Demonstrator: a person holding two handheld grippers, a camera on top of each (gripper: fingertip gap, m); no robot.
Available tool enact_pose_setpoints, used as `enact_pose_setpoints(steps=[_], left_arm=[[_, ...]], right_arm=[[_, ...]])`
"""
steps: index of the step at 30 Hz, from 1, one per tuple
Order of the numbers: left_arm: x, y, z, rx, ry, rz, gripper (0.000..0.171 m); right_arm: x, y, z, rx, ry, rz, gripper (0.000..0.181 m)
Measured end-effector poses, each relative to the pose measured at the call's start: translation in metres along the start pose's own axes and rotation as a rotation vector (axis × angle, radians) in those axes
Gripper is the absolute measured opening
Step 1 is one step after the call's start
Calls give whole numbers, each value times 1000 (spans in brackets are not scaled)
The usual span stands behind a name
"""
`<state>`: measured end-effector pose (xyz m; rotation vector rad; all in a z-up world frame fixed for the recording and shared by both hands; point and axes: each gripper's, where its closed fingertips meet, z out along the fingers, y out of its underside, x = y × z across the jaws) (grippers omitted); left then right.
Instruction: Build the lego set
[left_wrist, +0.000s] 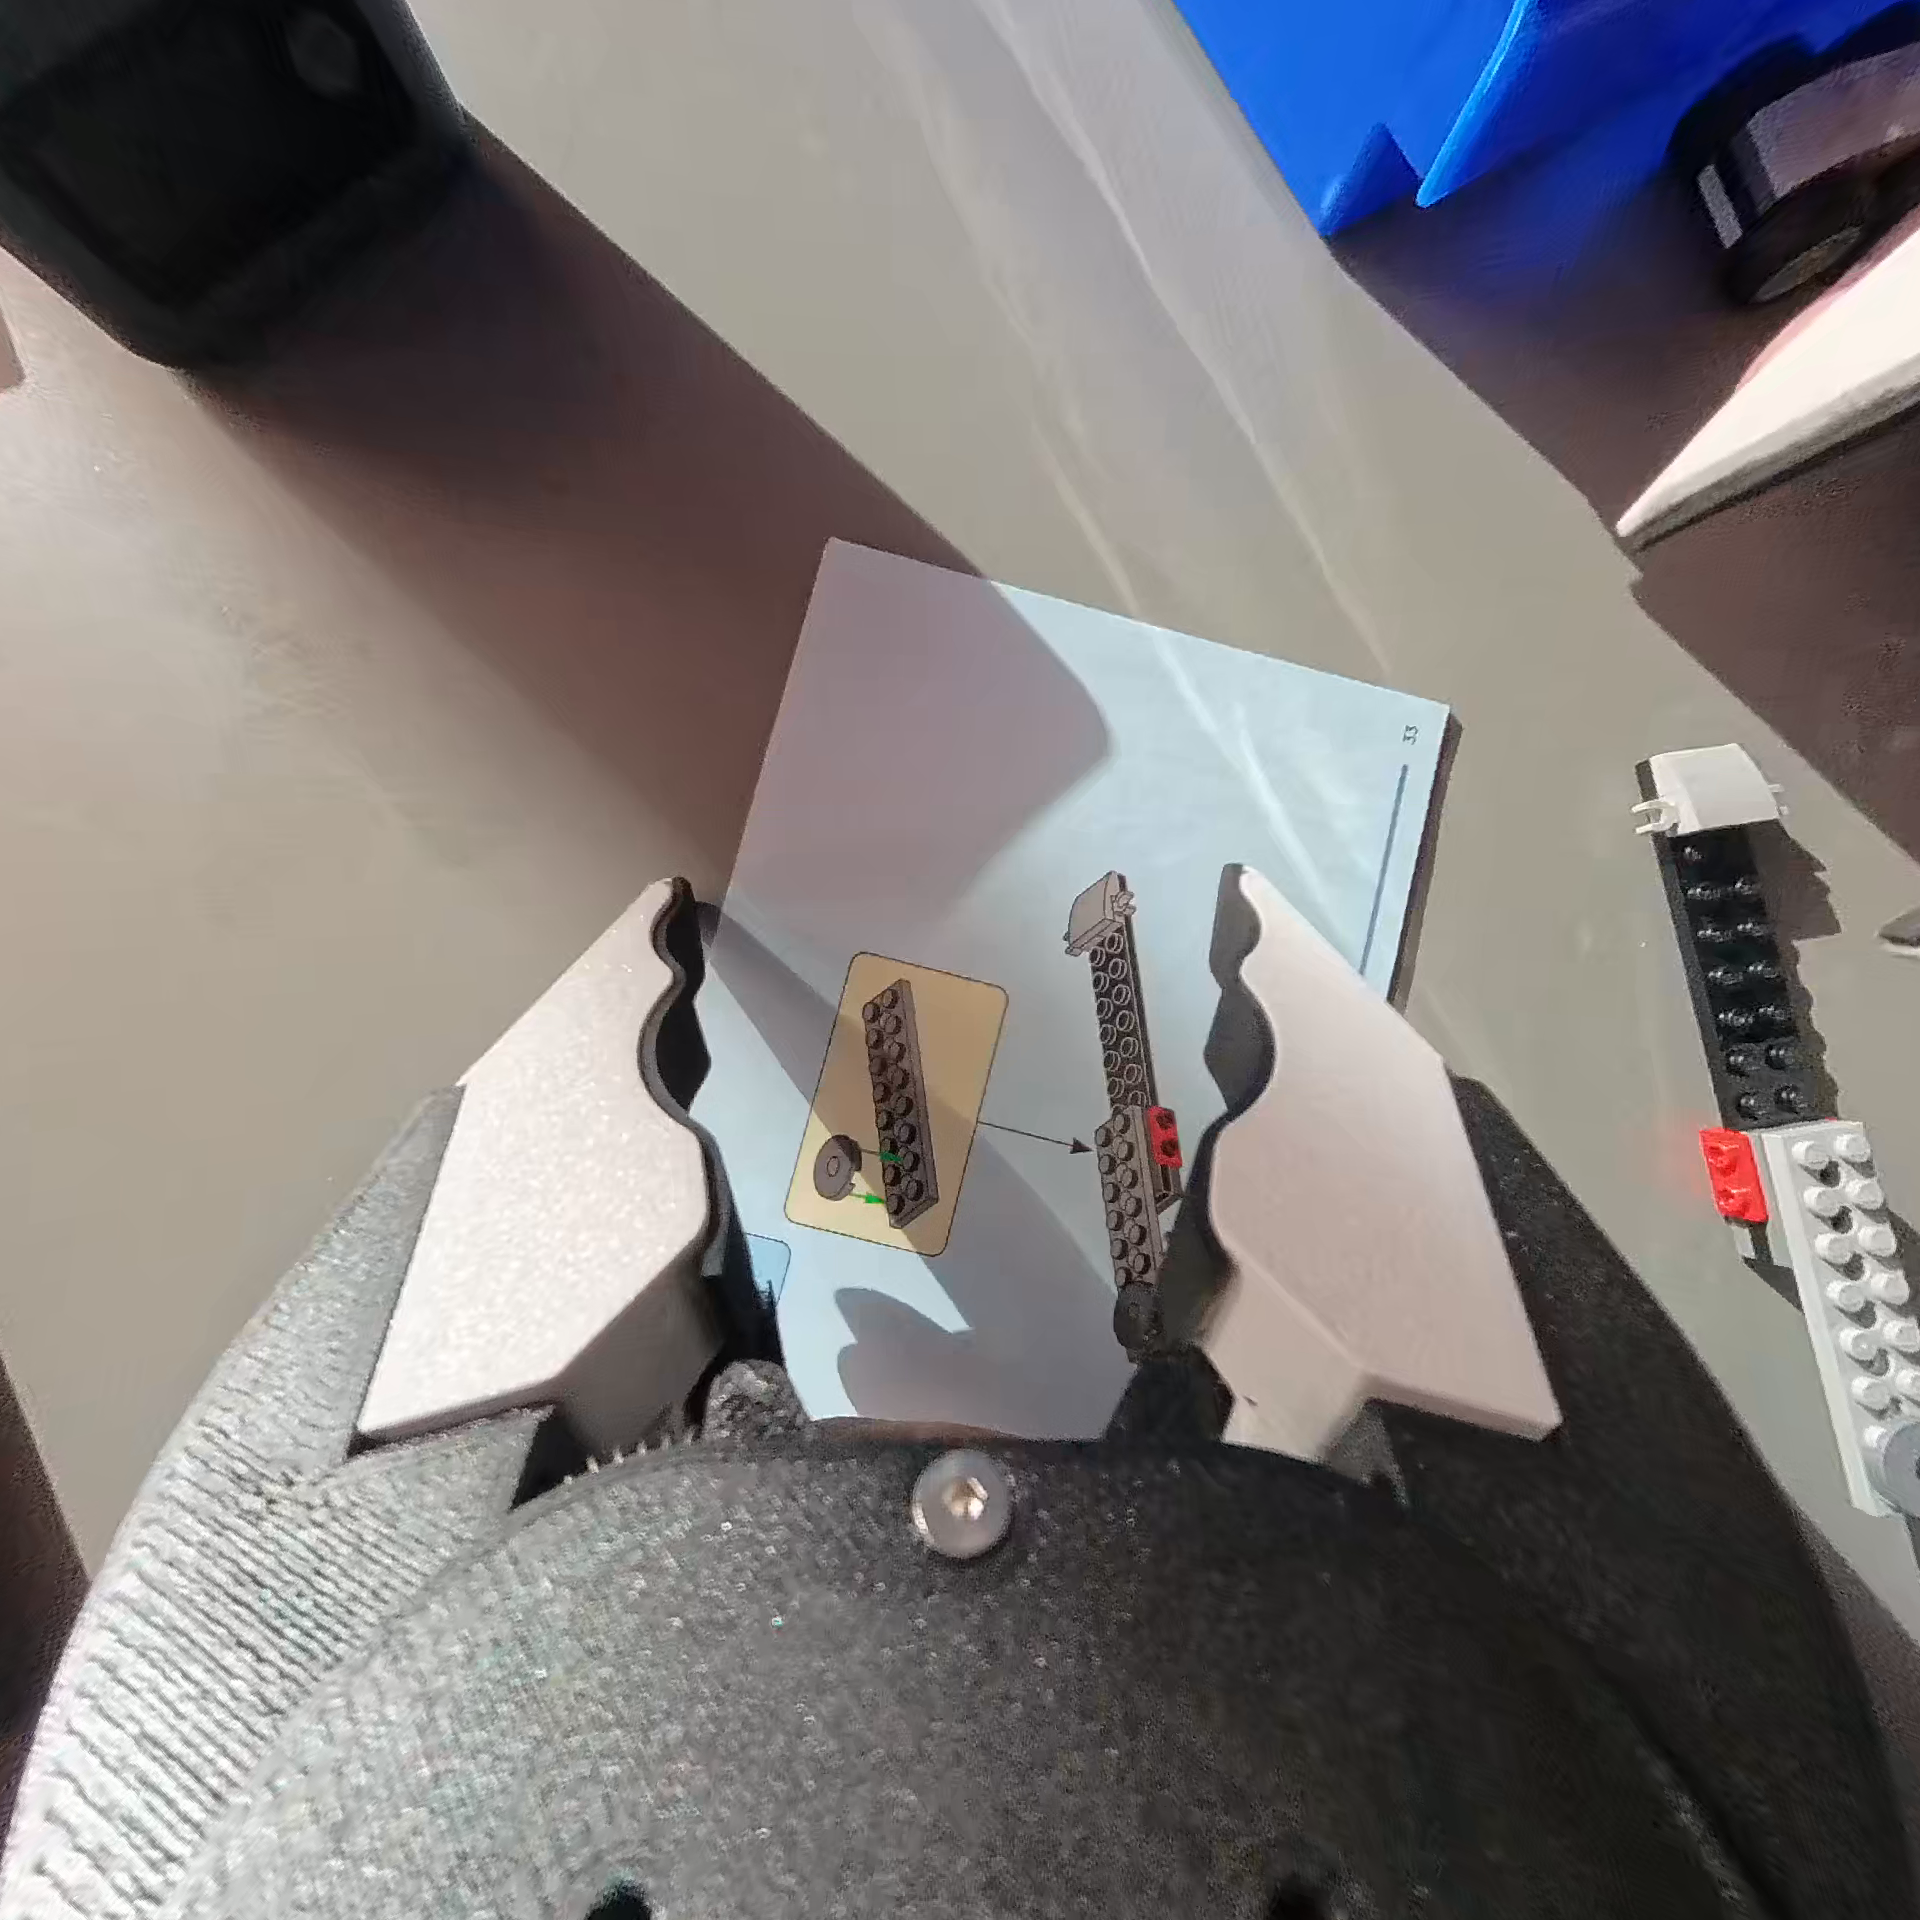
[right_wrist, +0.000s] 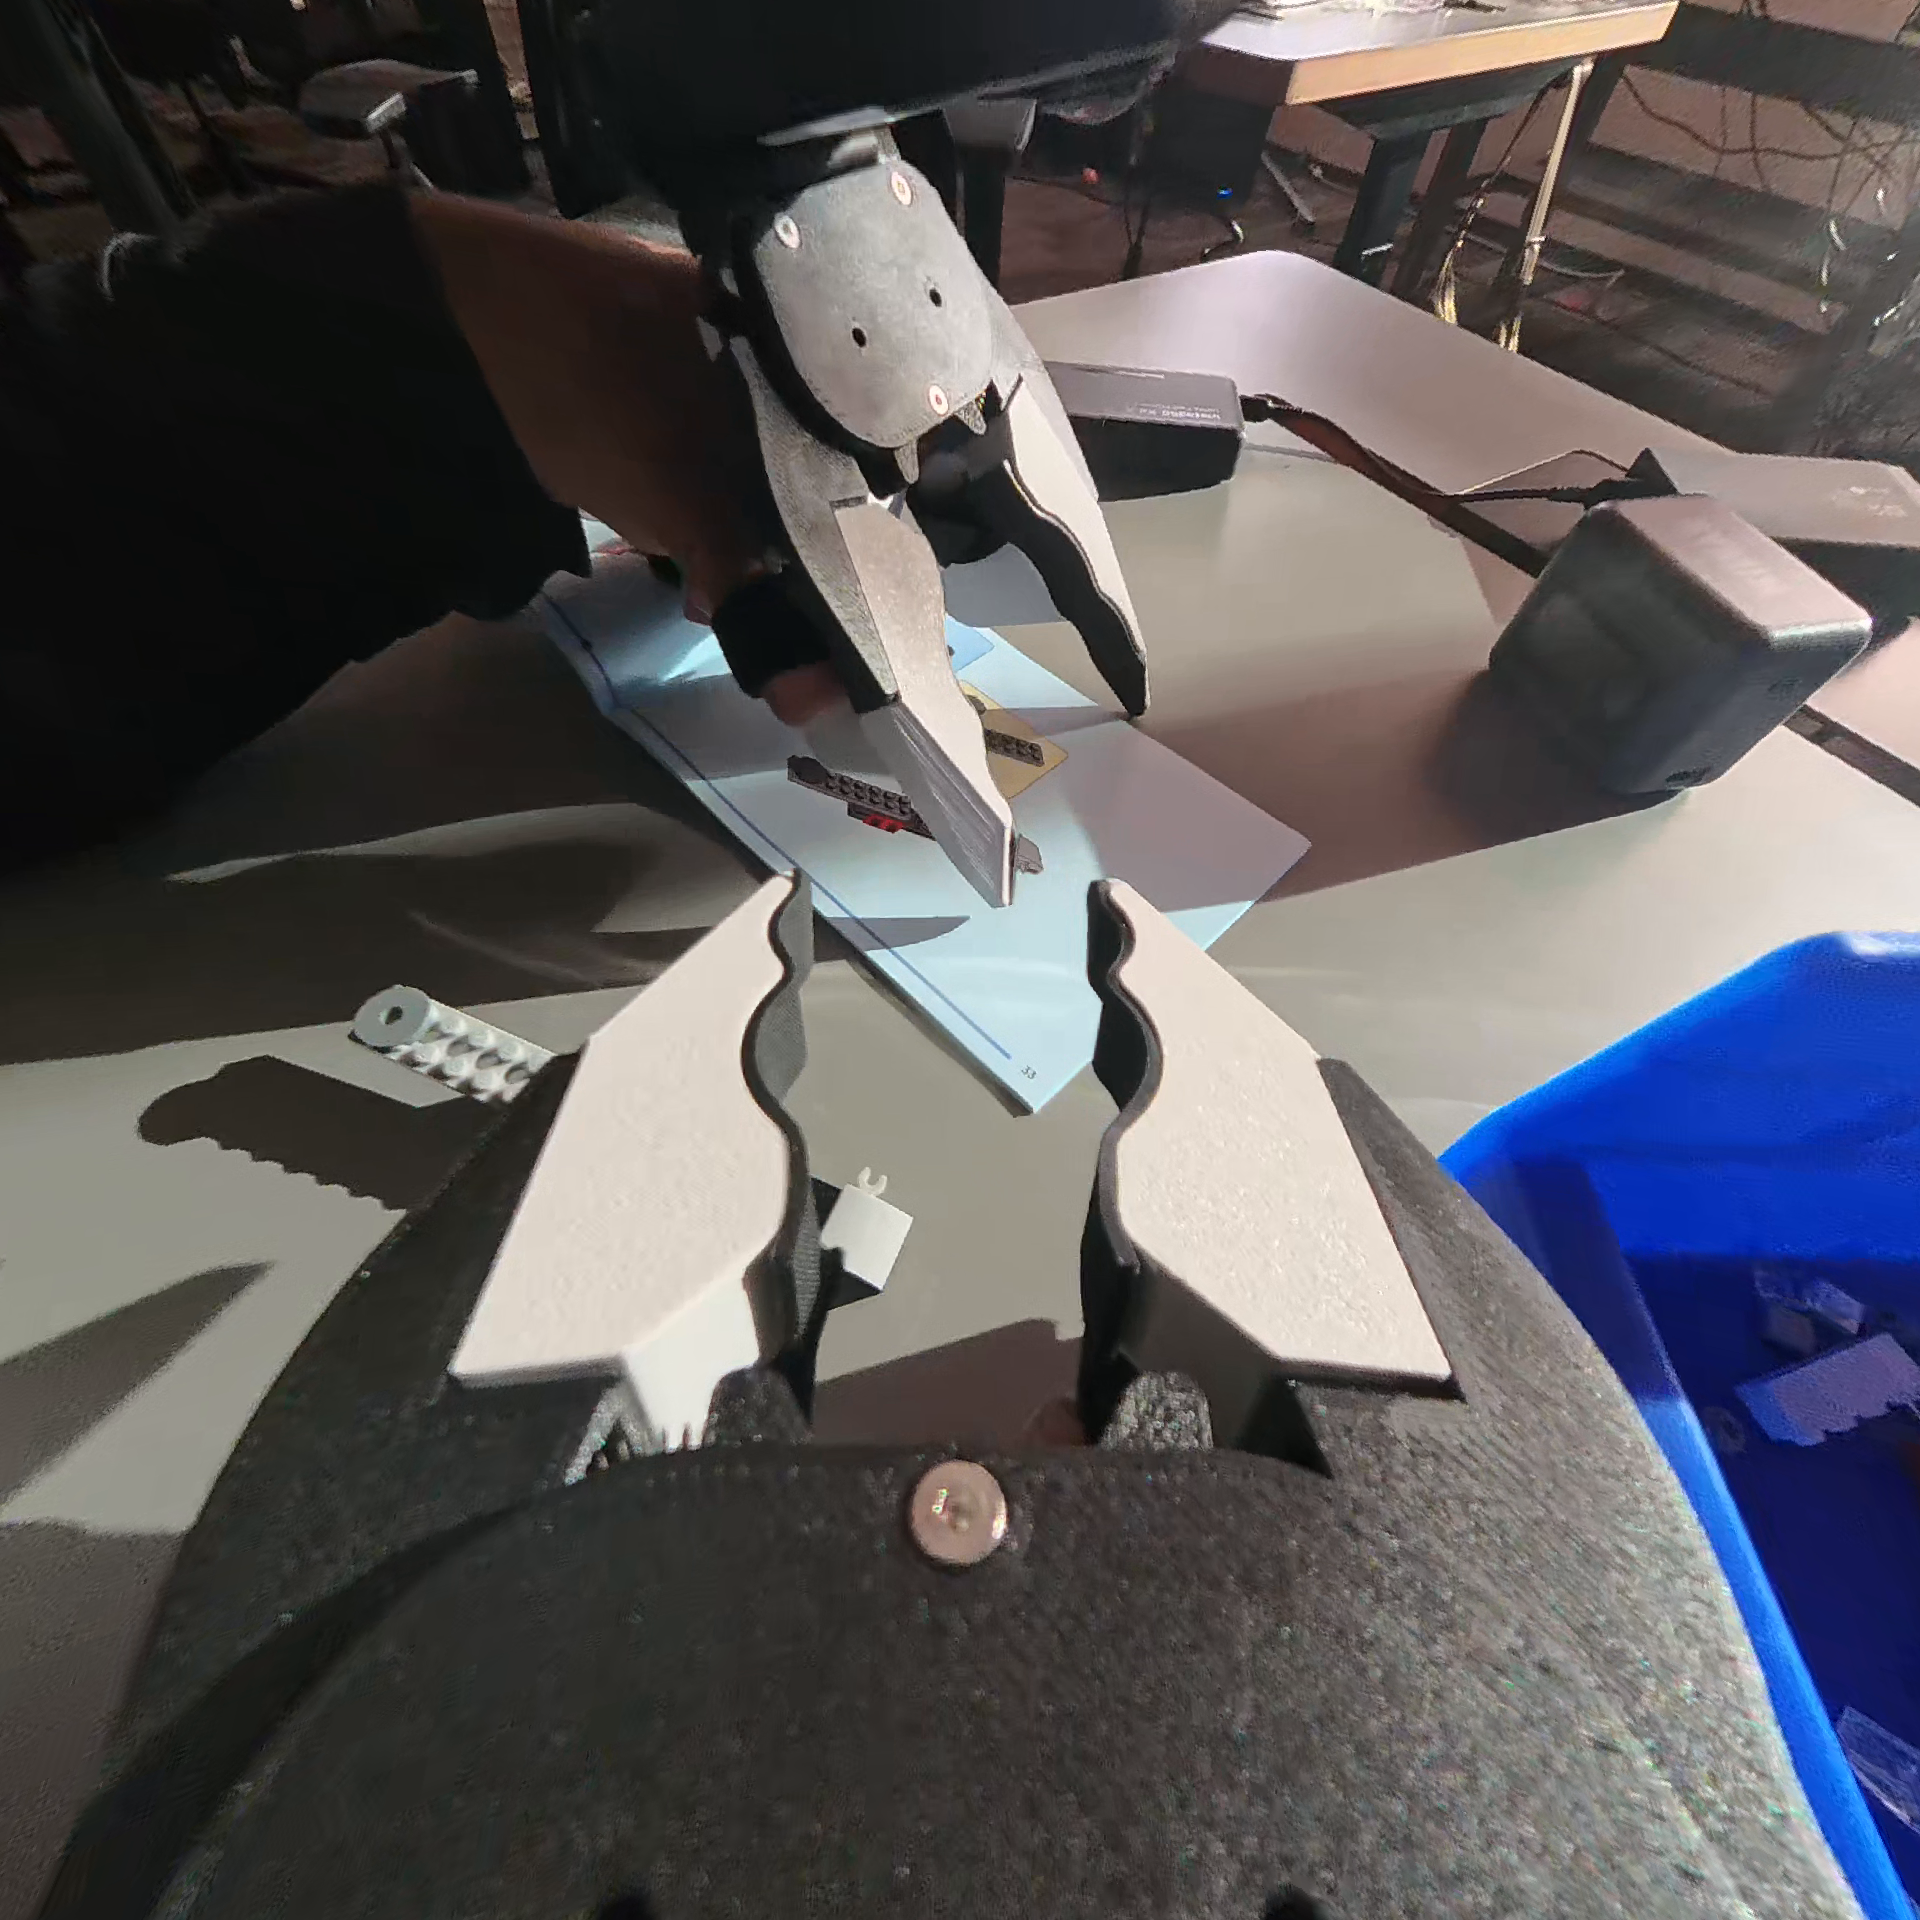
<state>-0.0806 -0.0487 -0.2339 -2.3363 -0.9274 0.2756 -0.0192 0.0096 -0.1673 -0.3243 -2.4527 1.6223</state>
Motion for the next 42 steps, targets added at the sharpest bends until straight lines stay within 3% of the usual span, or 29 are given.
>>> enact_pose_setpoints(steps=[17,30,37,42], left_arm=[[2,-8,-16,82,-24,53,63],[3,-20,-36,188,11,57,41],[10,-19,-35,180,36,72,40],[50,-12,-27,107,97,302,66]], right_arm=[[6,12,7,-26,37,3,53],[26,21,15,-100,108,107,54],[30,20,30,-134,108,104,54],[35,14,17,-64,108,142,54]])
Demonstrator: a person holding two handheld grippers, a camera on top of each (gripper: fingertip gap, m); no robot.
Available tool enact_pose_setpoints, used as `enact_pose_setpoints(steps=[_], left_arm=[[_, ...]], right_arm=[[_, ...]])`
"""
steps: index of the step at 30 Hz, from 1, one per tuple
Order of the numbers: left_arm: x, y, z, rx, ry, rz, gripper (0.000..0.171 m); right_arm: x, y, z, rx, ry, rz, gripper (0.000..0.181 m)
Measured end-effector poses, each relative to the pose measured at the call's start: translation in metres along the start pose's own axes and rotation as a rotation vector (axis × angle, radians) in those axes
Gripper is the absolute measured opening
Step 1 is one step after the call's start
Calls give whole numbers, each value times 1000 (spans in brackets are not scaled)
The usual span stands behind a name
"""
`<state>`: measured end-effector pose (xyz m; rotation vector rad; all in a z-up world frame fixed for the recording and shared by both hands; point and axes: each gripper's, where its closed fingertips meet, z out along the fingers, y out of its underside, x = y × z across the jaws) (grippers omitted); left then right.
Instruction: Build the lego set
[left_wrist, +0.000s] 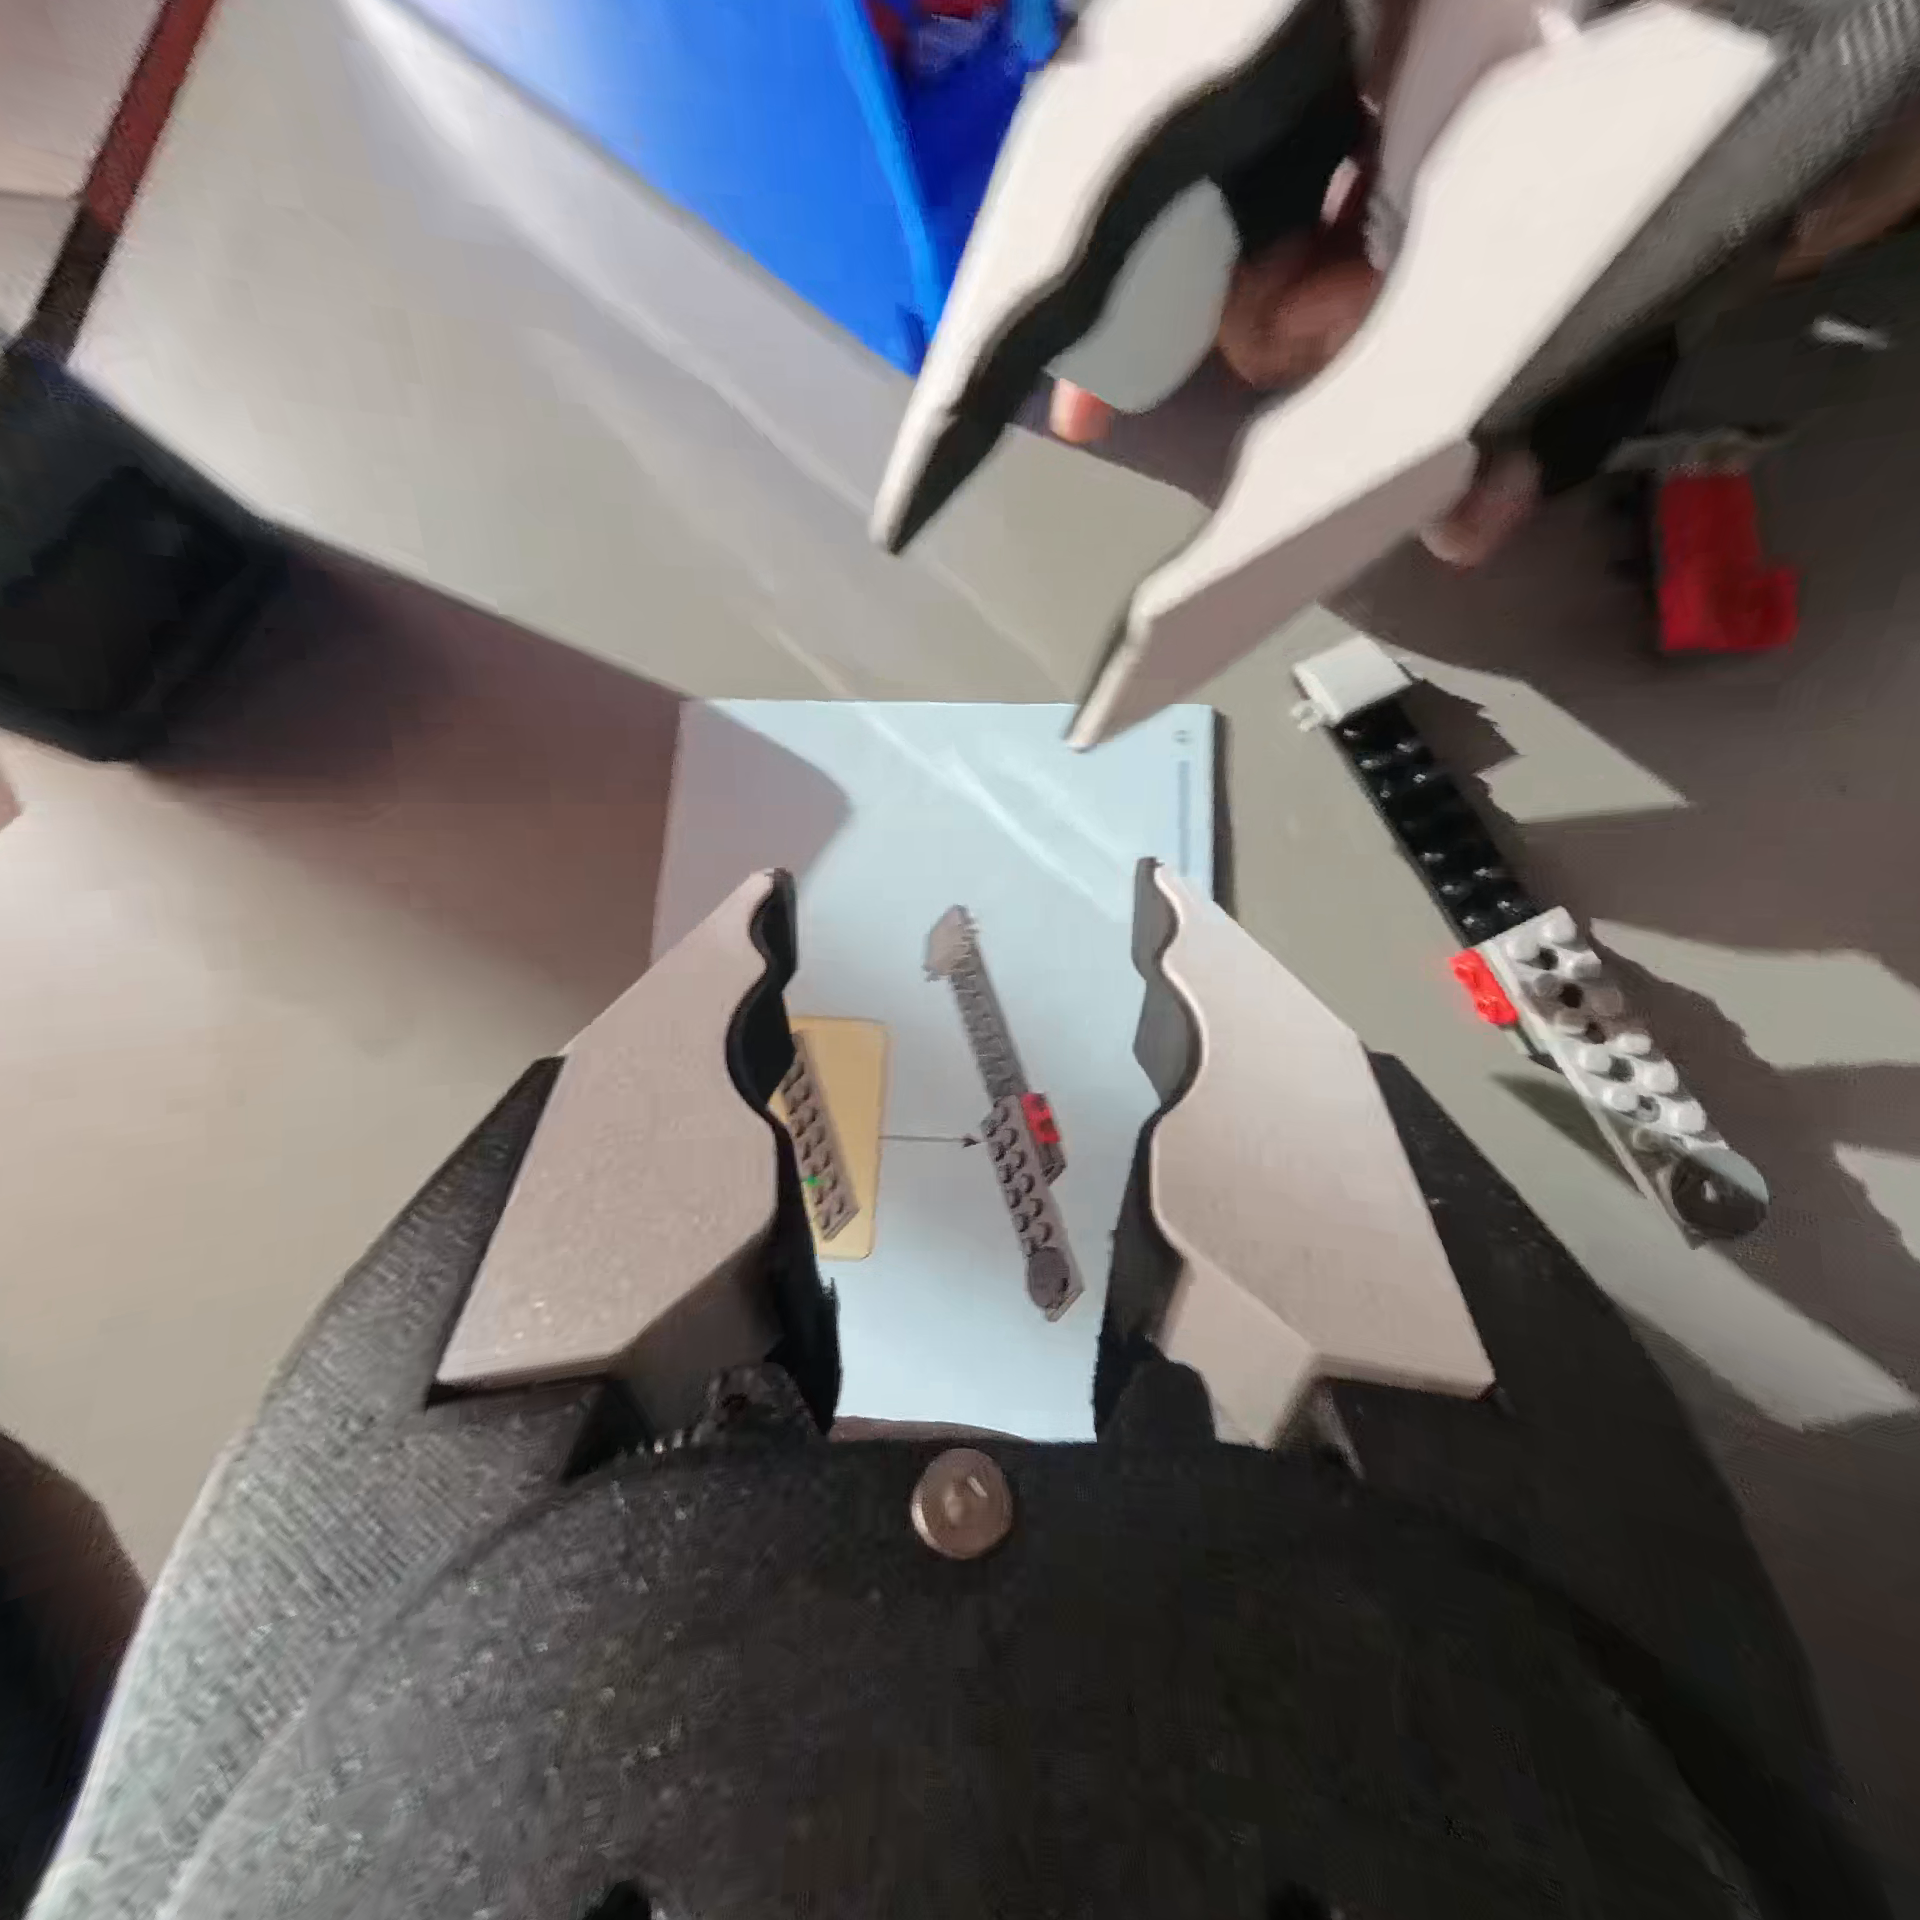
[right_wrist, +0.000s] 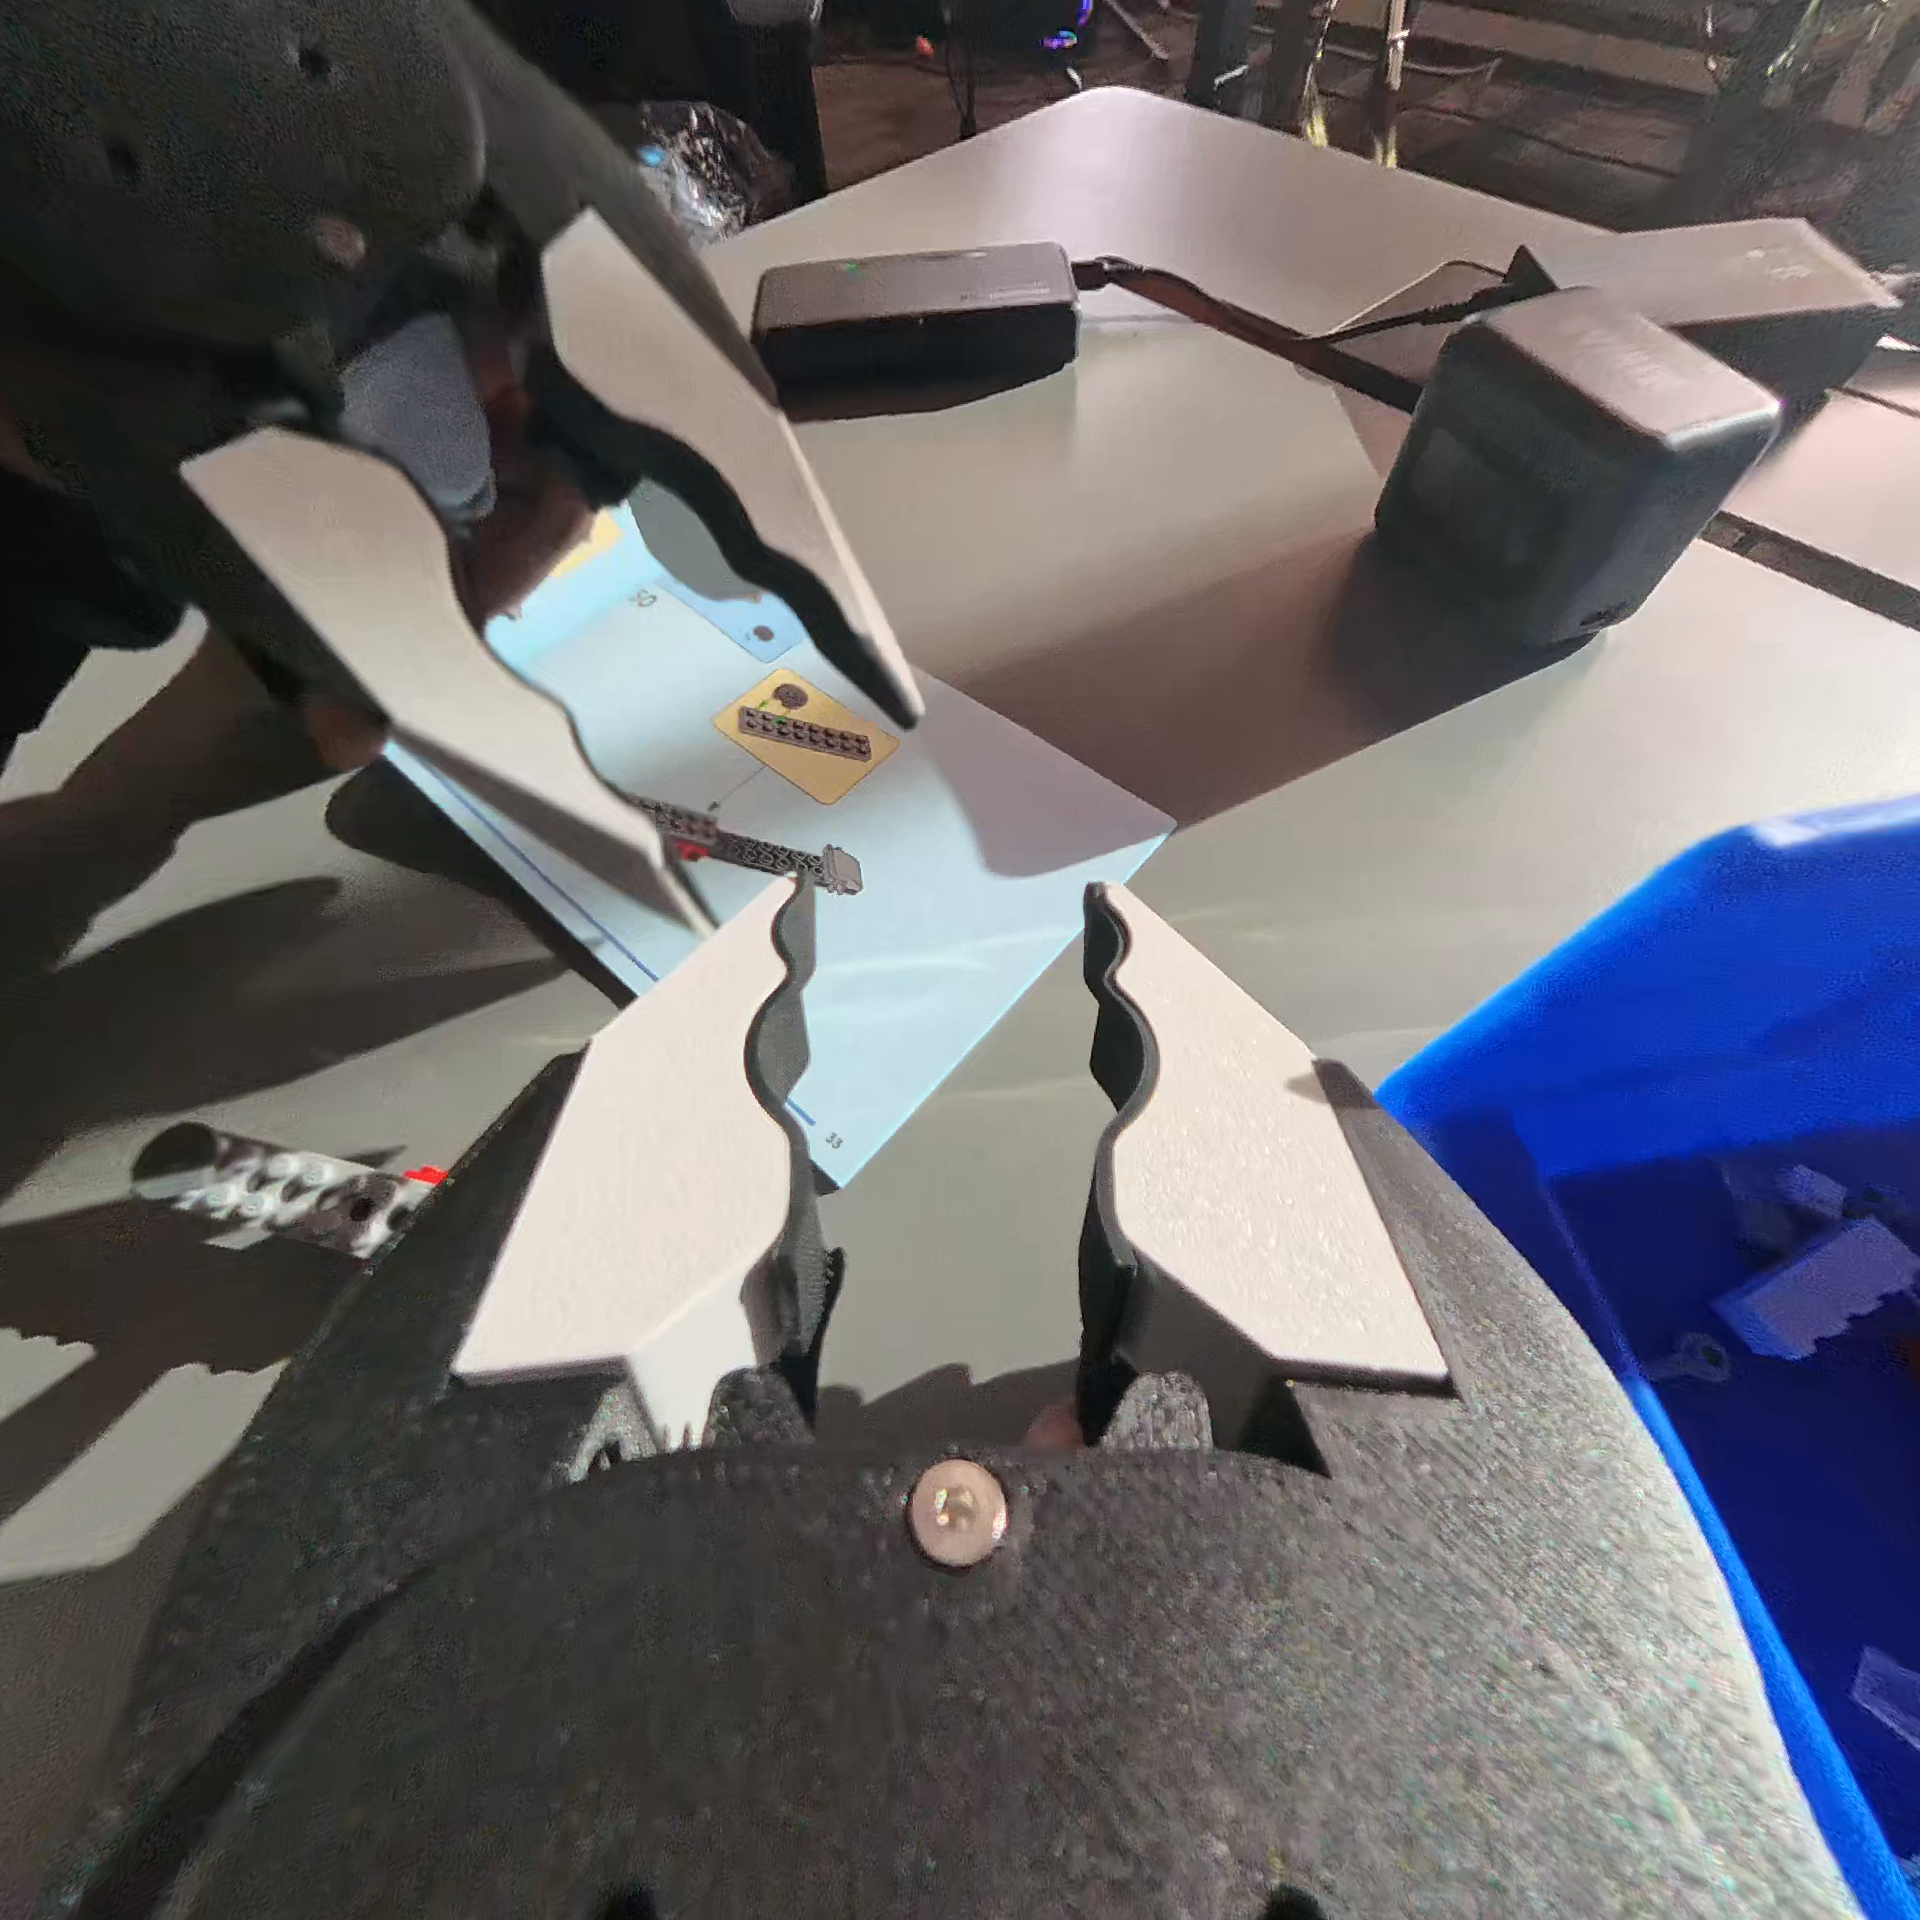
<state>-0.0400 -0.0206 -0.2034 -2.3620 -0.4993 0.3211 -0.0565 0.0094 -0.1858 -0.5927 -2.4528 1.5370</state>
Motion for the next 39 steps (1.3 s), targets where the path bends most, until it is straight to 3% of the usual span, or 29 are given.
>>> enact_pose_setpoints(steps=[5,10,28,37,39], left_arm=[[23,-3,20,-43,36,121,81],[17,8,26,-84,12,124,82],[14,9,17,-42,46,65,55],[21,12,24,-78,49,117,63],[19,12,23,-72,45,114,56]], right_arm=[[2,-9,-11,87,-41,63,51],[4,-10,-15,111,-64,96,49],[4,-8,-15,101,-84,116,48],[5,-8,-15,98,-87,123,47],[5,-8,-15,98,-88,124,48]])
